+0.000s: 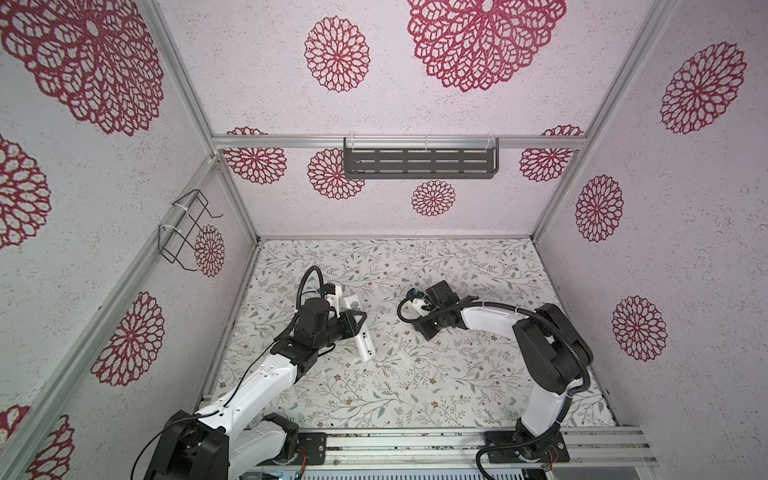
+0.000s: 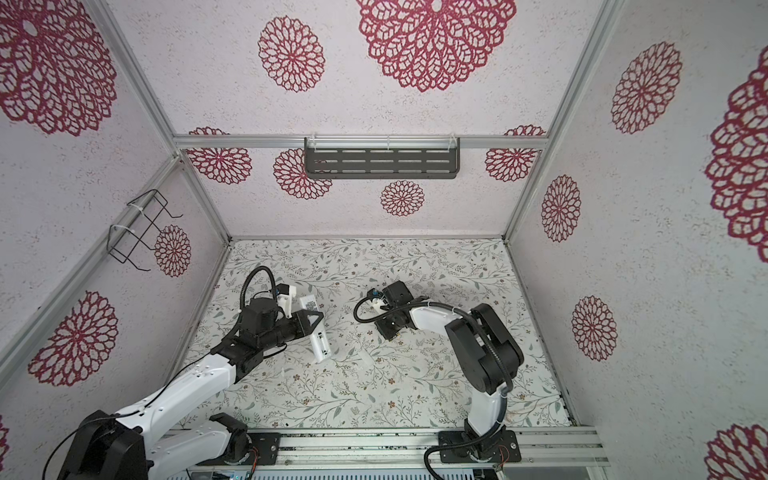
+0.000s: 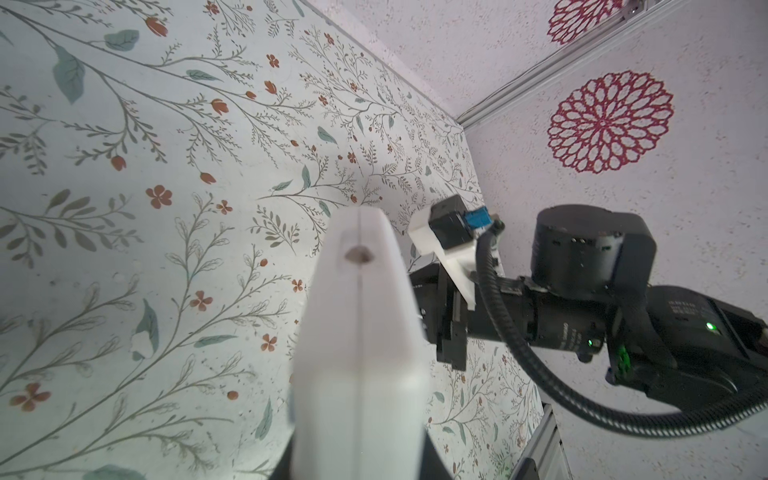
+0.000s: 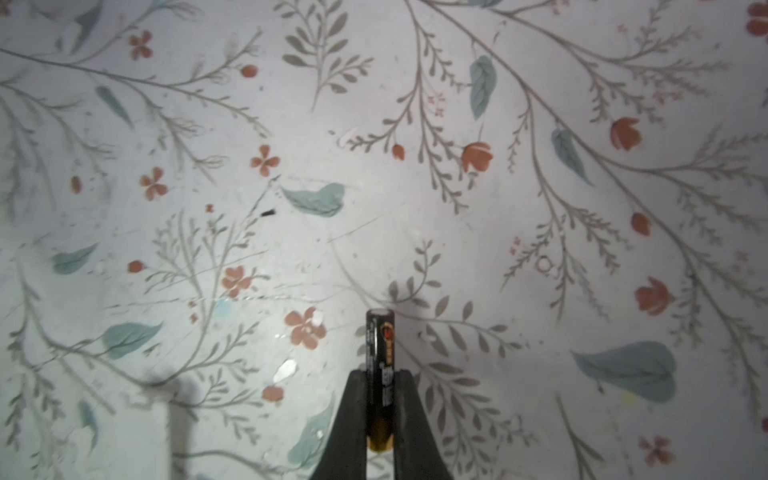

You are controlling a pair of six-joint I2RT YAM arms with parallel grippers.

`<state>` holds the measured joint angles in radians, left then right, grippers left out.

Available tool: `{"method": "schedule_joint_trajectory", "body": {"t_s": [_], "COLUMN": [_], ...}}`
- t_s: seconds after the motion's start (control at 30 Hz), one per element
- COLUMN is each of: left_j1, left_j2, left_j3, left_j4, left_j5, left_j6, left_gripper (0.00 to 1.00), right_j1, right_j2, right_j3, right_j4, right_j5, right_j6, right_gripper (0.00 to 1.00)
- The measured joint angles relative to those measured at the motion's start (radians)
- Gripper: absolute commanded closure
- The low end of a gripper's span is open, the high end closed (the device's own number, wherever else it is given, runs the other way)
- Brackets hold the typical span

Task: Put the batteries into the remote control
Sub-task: 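Lift the battery and bring it to the remote's open compartment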

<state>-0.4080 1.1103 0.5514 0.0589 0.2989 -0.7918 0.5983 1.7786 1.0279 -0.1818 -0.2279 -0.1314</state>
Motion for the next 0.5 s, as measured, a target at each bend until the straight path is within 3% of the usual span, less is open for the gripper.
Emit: {"method": "schedule_joint_trajectory", "body": {"t_s": [0.5], "left_j1": [0.02], "left_j2": [-0.063], "left_j3": [-0.06], "left_j4": [0.145], "left_j5": [0.019], "left_j6": [-0.016], "left_gripper": [0.99], "right_j1": [0.056], "right_j2": [-0.377], "right_j3": [-0.176], "right_j4": [0.172], "right_j5": [-0.2], "right_j6": [0.048], "right_gripper": [1.0]}}
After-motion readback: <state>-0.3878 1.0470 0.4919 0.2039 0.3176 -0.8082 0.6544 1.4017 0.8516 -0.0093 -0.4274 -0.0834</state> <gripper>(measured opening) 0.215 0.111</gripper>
